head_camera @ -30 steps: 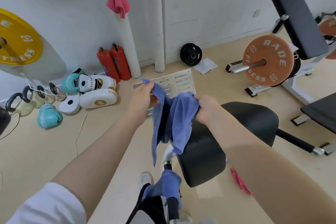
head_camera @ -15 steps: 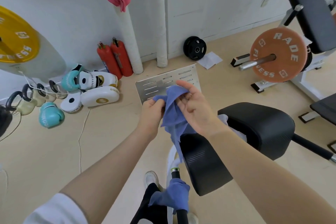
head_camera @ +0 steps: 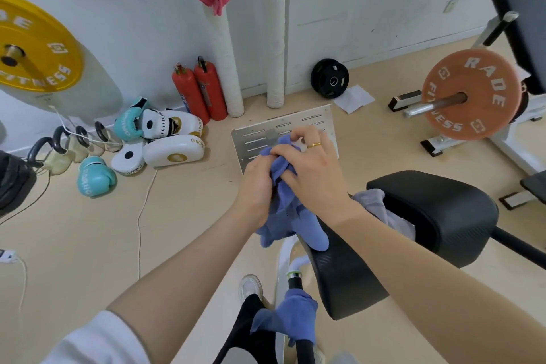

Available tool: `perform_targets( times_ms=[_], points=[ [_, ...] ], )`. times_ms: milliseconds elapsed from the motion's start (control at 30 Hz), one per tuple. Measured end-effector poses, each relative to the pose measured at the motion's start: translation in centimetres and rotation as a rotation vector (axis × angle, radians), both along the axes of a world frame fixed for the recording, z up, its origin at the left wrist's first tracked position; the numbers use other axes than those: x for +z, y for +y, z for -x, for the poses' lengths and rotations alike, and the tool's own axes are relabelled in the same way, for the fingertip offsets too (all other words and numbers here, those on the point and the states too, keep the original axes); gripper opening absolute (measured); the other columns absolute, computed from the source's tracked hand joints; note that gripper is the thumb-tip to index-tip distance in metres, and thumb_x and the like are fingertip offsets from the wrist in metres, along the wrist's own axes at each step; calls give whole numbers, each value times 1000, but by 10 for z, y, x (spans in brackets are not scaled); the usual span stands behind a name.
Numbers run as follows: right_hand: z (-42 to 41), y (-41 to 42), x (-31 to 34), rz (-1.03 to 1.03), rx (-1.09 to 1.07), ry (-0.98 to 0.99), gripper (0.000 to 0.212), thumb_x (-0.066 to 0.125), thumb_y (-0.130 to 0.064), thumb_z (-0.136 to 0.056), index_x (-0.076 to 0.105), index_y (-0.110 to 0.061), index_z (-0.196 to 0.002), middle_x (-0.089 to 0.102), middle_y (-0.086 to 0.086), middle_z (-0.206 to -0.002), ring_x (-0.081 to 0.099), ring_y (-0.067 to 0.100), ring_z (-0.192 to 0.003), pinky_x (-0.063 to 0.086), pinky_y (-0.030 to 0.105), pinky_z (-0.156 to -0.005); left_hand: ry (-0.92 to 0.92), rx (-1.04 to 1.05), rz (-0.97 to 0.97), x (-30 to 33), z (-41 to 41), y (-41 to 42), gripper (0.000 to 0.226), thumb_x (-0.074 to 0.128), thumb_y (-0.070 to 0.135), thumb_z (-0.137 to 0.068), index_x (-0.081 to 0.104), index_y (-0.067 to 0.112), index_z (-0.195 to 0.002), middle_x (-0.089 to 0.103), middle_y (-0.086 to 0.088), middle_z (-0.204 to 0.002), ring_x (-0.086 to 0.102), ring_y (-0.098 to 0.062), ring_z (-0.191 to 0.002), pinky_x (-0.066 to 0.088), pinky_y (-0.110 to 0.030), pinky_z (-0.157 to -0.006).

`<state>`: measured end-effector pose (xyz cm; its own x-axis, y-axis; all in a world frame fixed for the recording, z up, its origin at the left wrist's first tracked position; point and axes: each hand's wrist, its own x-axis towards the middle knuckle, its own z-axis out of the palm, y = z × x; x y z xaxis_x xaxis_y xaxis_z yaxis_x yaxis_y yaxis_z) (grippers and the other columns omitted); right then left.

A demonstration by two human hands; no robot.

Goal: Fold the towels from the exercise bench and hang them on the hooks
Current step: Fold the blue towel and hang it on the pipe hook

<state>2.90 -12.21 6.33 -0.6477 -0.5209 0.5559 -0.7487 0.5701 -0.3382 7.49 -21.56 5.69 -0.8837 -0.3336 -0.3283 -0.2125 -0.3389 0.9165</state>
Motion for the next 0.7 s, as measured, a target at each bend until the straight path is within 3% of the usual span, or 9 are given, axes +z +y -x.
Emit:
perform_targets(
  times_ms=[100,167,233,300,400,467,533,600,700],
  points=[
    [0,8,5,84,27,-35,19,51,-23,-80,69,-17,-75,49,3,-111,40,18,-101,32,28,-84,17,60,183,6,-9,-4,27,36,6,-92,45,10,-67,48,2,-57,45,-4,-50,39,-13,-49],
    [-2,19,17,134,210,-419,18,50,-16,-87,64,-15,-75,58,3,-90,43,4,-83,33,20,-73,12,70,318,1,-16,-10,29,33,4,-93,41,9,-66,40,-2,-57,38,-7,-49,34,-16,-47],
    [-6,25,27,58,345,-831,20,45,-17,-94,58,-13,-80,56,2,-76,47,6,-71,37,24,-66,-10,64,426,-2,-22,-14,26,34,7,-94,43,9,-69,38,-4,-58,37,-12,-54,34,-26,-52],
    [-12,23,27,-128,329,-803,23,39,-23,-98,48,-10,-82,55,11,-76,49,22,-70,42,38,-68,14,32,462,1,-27,-13,28,35,5,-94,43,8,-68,38,-2,-58,36,-12,-56,34,-28,-56],
    [-20,16,20,-128,260,-713,24,37,-25,-98,45,-6,-87,58,16,-75,52,30,-70,42,44,-68,77,-45,428,14,-31,-1,36,33,2,-96,39,13,-62,41,13,-44,37,0,-42,33,-9,-46],
    [-22,15,21,-6,218,-724,23,43,-24,-96,48,-5,-84,54,8,-68,49,22,-65,40,36,-64,94,-53,418,20,-33,4,37,32,2,-97,44,14,-64,45,12,-47,41,3,-41,34,-6,-44],
    [-22,18,23,91,170,-699,21,52,-21,-92,50,-9,-75,48,-2,-64,44,10,-61,36,22,-60,163,-52,435,23,-37,6,31,33,6,-99,54,12,-76,50,3,-62,48,7,-49,39,-4,-52],
    [-23,22,26,138,167,-664,17,60,-20,-87,53,-13,-73,47,-6,-71,45,2,-66,35,11,-61,237,-131,479,23,-41,6,28,34,16,-97,56,10,-82,53,5,-68,49,7,-58,40,-5,-59],
    [-22,28,32,185,220,-647,19,67,-16,-83,52,-22,-72,52,-2,-90,45,-4,-70,35,8,-64,245,-234,536,21,-45,6,28,34,25,-91,49,15,-70,51,14,-61,42,0,-60,37,-12,-62]
  ],
)
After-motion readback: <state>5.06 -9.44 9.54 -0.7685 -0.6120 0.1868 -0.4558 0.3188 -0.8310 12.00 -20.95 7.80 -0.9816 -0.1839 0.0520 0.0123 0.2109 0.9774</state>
